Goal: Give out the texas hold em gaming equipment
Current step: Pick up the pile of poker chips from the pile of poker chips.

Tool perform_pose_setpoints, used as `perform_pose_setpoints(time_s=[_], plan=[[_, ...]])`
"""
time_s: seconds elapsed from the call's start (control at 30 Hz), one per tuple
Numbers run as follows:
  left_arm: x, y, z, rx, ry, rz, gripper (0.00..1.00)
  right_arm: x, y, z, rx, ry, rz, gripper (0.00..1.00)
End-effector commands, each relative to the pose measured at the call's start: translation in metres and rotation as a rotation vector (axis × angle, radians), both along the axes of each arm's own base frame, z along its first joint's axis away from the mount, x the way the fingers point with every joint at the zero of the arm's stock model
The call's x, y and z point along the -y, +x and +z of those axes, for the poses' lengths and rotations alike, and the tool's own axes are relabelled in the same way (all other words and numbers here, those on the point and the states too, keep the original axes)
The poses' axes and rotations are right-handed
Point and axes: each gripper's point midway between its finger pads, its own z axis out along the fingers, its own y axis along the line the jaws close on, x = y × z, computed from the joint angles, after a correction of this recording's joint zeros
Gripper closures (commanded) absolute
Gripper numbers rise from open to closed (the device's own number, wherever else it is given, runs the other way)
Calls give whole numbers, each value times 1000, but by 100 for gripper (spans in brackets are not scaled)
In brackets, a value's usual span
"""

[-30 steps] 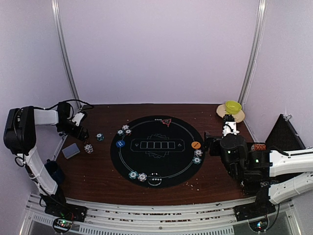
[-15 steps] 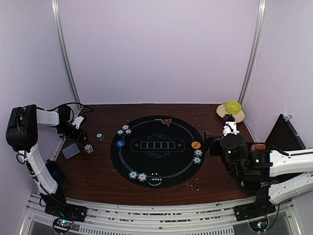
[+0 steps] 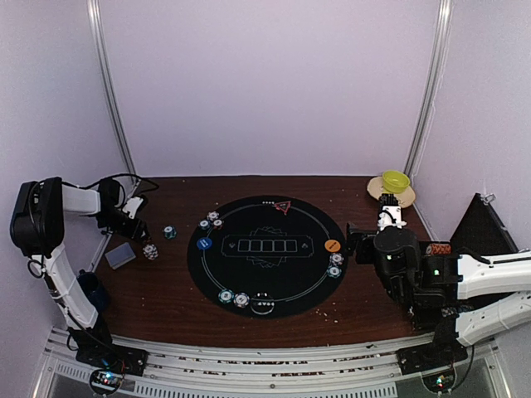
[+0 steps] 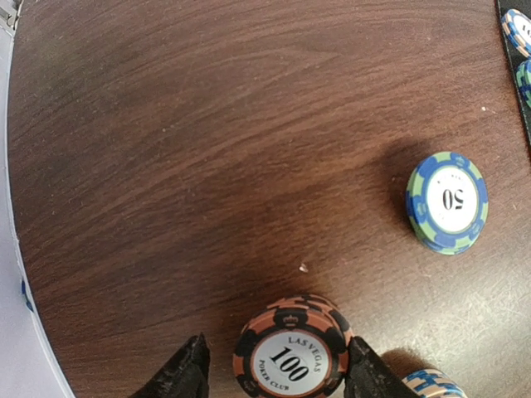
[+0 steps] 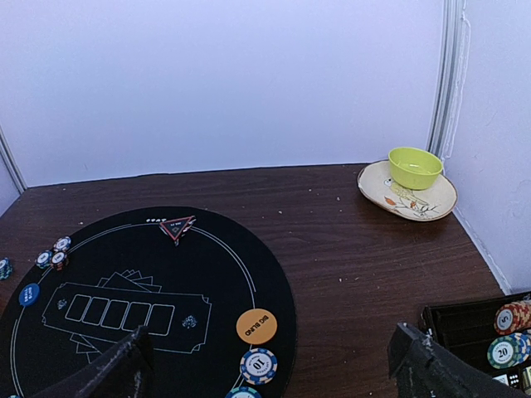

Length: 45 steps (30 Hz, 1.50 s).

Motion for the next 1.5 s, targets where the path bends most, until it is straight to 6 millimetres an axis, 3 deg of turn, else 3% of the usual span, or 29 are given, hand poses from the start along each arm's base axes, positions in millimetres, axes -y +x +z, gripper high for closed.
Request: perform_pose_setpoints(time_s=[0.0, 0.6, 1.03, 1.2, 1.47], plan=[[1, 2, -2, 14, -18, -8, 43, -2, -1, 9, 7, 5, 10, 0], [4, -2, 9, 32, -33, -14, 67, -2, -1, 10, 7, 6, 10, 0], [19, -4, 49, 129, -59, -70, 68, -2, -1, 9, 8, 4, 7, 0], [50, -11, 70, 174, -61, -180, 68, -2, -1, 8, 7, -1, 5, 0], [142, -54, 96, 267, -2, -486, 67, -3, 0, 7, 5, -11, 2, 0]])
